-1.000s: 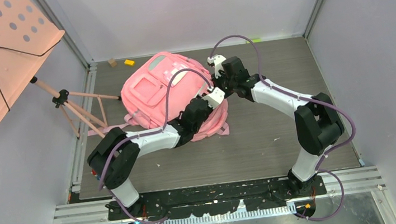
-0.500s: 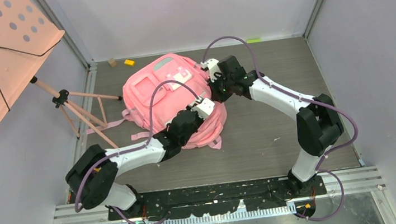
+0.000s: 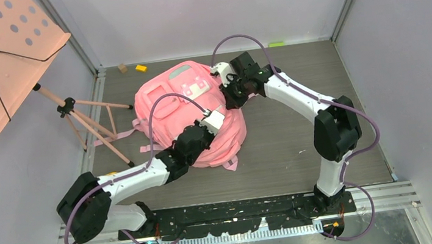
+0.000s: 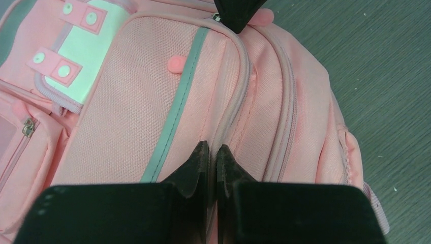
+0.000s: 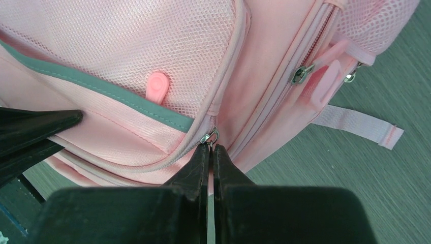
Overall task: Pack the student bag
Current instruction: Zip the student bag at the center of the board, then reset both arms
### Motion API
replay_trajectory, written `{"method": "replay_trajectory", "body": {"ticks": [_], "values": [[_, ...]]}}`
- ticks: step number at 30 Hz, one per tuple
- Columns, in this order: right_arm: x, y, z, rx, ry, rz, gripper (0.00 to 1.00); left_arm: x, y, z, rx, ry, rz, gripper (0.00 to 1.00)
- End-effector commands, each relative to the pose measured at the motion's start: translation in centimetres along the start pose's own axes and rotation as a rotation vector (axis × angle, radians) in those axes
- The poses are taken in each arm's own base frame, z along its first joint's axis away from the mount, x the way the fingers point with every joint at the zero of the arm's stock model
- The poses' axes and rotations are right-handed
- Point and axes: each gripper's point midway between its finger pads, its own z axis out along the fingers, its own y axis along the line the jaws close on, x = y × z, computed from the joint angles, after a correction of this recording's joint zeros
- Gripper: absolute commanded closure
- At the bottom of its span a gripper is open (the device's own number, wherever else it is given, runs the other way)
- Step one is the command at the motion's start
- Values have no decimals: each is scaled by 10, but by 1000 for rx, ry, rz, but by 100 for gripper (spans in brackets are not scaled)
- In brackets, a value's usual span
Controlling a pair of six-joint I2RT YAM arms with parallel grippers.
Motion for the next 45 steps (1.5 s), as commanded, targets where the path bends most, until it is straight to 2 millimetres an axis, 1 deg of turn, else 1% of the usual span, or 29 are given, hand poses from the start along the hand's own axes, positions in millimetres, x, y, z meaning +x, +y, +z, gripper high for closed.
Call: {"method": "replay_trajectory", "body": {"ticks": [1,4,11,13,14,15,16,17,18,19,20,21,24,25,26,29,30,31,32,33,34,35,36,37,40,41,42,43,45], "values": [[-44,-60,-6,189,-102,-80,100,46,-5,-19,19,149,-4,100],[-47,-64,5,186,-97,-88,100,48,-5,-22,23,153,-4,100],[-70,-78,14,229,-158,-89,99,49,-5,-25,27,162,-10,100],[-75,-77,10,234,-182,-73,96,47,-3,-25,14,166,-26,100],[-74,-75,9,233,-191,-52,84,45,-1,-27,3,169,-38,97],[-79,-72,2,232,-215,-34,77,40,1,-27,-4,162,-52,87],[-75,-71,3,229,-223,-24,62,37,2,-28,-8,154,-65,71],[-80,-66,-8,225,-257,-4,55,32,3,-29,-11,140,-75,53],[-74,-64,-7,223,-265,7,43,29,4,-30,-10,132,-78,37],[-80,-58,-21,217,-305,23,39,28,5,-31,-13,130,-79,28],[-74,-55,-21,211,-313,42,33,24,6,-32,-15,126,-81,20],[-79,-50,-35,209,-349,50,31,22,6,-33,-14,123,-112,15],[-73,-44,-58,217,-404,93,21,9,6,-34,24,115,-173,1],[-65,-44,-58,219,-397,125,19,10,4,-36,42,132,-186,1],[-65,-47,-70,237,-415,142,17,7,5,-38,49,135,-207,0],[-44,-56,-81,279,-400,251,14,0,11,-42,64,153,-286,0],[-38,-63,-91,316,-401,282,14,-2,16,-44,63,159,-320,0],[-28,-67,-93,331,-392,327,13,-5,23,-46,58,163,-358,0],[-20,-77,-107,380,-395,365,13,-8,31,-49,49,168,-398,0],[-4,-86,-110,408,-373,427,13,-7,42,-53,25,189,-435,0],[-2,-89,-123,436,-397,470,13,-9,53,-58,3,195,-474,0],[15,-98,-128,478,-375,514,13,-11,64,-62,-20,204,-505,0],[17,-101,-144,515,-406,549,13,-10,77,-67,-57,219,-535,0],[30,-107,-159,561,-414,584,13,-9,91,-73,-98,236,-569,0],[48,-113,-188,633,-452,653,12,-6,134,-91,-201,279,-682,0],[54,-115,-203,671,-478,665,12,-5,148,-97,-223,282,-719,0],[60,-115,-208,688,-484,665,12,-5,160,-102,-242,274,-752,0],[59,-115,-225,725,-523,659,11,-6,172,-107,-267,259,-770,0],[61,-113,-245,776,-574,633,11,-10,192,-117,-320,227,-767,0]]}}
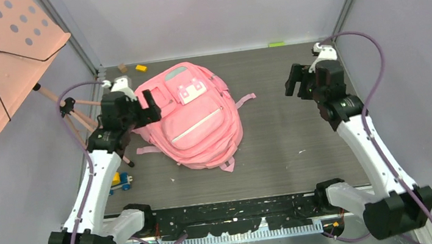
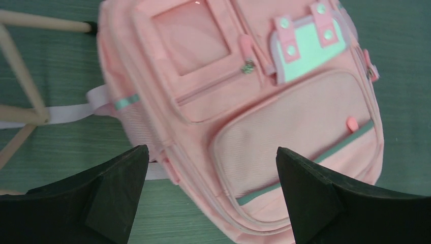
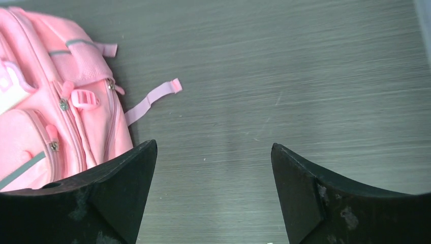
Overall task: Pack the student bag
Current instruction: Reset both arms
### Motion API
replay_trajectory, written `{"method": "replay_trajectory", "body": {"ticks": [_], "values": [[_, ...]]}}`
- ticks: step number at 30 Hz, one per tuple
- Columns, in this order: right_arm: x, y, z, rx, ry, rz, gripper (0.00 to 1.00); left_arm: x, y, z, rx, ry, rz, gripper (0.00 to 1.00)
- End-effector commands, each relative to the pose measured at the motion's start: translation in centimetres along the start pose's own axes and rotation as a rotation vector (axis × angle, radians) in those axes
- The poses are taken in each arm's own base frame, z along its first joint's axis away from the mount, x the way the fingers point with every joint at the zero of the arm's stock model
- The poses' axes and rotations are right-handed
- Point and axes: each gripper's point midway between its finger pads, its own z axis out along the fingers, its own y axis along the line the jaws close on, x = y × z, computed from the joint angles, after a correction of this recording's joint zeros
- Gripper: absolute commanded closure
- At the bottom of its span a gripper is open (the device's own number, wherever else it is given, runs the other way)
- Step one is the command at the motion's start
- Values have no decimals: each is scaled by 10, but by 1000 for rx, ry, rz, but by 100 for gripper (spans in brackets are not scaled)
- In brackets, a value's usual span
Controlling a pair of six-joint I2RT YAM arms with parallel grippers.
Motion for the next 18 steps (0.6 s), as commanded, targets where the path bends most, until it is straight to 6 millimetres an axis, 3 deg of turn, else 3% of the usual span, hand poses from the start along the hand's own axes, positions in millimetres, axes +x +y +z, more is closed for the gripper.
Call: {"method": "replay_trajectory", "body": {"ticks": [1,4,5,8,18], "values": [[-30,-21,-40,83,-184,16,11,-18,26,-28,-43,-26,-59,0],[-44,-27,-62,95,-312,0,11,-37,41,-42,-119,-148,-6,0],[-39,-30,-62,101,-318,-9,11,-41,44,-49,-132,-190,9,0],[-45,-33,-77,98,-408,2,10,-43,49,-59,-150,-272,36,0],[-45,-33,-80,90,-430,-1,10,-40,53,-70,-168,-305,33,0]]}}
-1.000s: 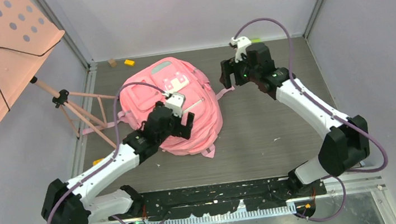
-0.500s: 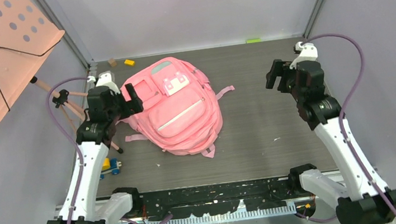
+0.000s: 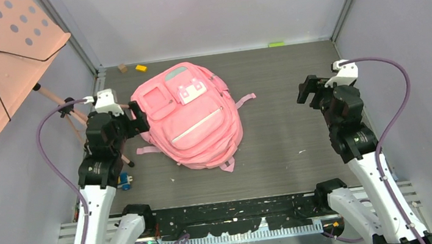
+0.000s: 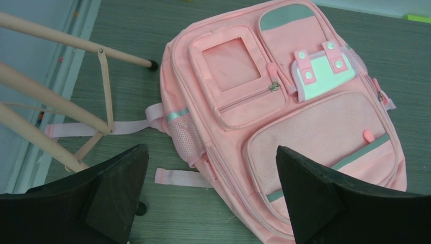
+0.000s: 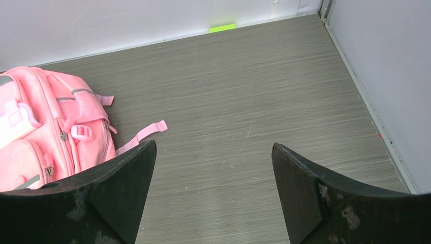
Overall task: Pack the student bag
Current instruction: Reset both arms
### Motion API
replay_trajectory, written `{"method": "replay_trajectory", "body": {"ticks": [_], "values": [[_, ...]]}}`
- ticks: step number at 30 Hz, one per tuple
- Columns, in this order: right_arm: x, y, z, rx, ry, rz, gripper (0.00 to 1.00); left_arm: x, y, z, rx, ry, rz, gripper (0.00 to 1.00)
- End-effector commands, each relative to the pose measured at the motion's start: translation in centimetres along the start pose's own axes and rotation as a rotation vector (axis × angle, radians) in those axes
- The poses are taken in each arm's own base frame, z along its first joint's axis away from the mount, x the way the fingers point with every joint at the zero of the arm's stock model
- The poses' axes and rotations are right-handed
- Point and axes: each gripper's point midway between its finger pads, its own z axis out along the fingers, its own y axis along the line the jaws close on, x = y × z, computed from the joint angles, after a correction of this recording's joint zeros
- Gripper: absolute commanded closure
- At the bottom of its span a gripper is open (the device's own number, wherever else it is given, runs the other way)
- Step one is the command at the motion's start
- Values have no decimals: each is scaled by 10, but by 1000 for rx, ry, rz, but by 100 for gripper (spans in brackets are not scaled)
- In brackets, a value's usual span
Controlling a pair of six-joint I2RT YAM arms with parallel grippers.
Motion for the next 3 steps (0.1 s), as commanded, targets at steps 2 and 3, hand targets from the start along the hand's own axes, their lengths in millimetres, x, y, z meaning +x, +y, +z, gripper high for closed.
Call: {"method": "replay_trajectory", "body": {"ticks": [2,3], "values": [[-21,-1,0,8,-79,2,10,-11,5,0,-23,-55,15,0],[-21,-1,0,8,-81,3,10,-11,5,0,-24,-58,15,0]]}}
